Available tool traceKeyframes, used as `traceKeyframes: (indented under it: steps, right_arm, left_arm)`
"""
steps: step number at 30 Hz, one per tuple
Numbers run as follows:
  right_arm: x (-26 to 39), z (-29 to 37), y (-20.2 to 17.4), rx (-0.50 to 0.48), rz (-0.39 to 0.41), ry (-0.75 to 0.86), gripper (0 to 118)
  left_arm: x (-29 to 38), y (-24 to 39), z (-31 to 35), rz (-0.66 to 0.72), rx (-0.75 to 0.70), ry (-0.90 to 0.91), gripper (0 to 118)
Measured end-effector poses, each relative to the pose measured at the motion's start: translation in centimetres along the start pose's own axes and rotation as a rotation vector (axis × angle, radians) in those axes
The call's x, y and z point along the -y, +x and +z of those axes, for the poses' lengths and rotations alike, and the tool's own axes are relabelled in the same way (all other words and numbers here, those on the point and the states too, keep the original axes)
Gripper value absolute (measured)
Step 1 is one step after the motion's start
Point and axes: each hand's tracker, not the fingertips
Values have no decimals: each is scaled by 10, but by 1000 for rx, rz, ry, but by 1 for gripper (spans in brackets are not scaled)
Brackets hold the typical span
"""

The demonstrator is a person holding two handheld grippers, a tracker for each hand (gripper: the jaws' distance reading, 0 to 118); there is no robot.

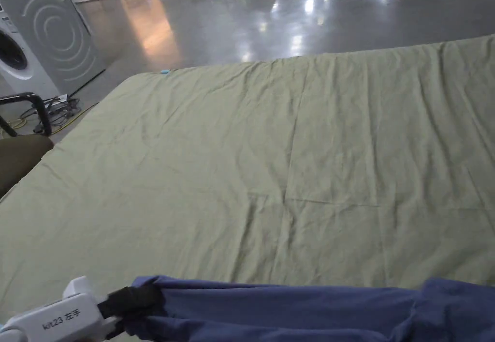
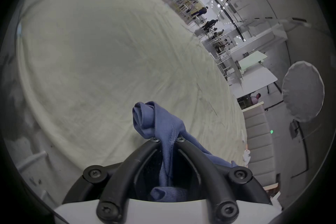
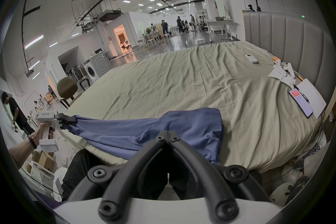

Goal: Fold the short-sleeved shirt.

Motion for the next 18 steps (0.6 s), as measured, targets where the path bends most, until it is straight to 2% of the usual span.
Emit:
traceKeyframes:
  steps: [3, 4, 8, 11, 14, 15, 16, 18]
  right_arm:
    - [5, -2, 4, -10, -21, 8, 0]
    - [7, 0, 5, -12, -30, 25, 0]
    - [12, 12, 12, -23, -35, 55, 0]
    - [17, 27, 17, 24, -20, 70, 0]
    - [26, 40, 28, 66, -54, 66, 0]
    - [29, 43, 29, 117, -16, 56, 0]
    - [32, 46, 27, 157, 36, 51, 0]
    - [37, 48, 27, 173, 85, 31, 0]
  left_arm:
    - [27, 62, 2, -165, 43, -67, 8]
    - [20, 41, -6, -213, 63, -65, 8]
    - [75, 109, -48, -278, 213, -143, 8]
    - [115, 144, -95, -335, 196, -257, 8]
    - [168, 192, -134, -528, 142, -363, 9]
    - [177, 198, -145, -562, 138, -385, 10]
    - [186, 210, -151, -575, 102, -387, 19]
    - [193, 219, -155, -594, 71, -335, 63]
